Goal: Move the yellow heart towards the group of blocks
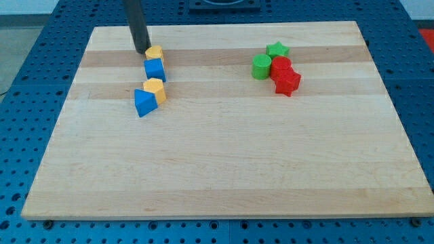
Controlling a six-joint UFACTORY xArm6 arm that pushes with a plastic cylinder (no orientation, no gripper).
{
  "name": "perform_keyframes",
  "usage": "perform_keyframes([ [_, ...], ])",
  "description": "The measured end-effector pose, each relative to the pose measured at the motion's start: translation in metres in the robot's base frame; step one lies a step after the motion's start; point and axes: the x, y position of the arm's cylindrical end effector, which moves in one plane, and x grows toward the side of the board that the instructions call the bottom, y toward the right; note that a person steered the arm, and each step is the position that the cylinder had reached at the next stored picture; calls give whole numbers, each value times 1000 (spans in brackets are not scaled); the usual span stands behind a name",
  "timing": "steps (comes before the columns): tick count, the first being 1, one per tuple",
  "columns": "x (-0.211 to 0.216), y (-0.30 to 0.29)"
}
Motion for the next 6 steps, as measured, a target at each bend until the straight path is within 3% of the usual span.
perform_keyframes([
  [2,5,56],
  [4,17,-12],
  [6,34,71],
])
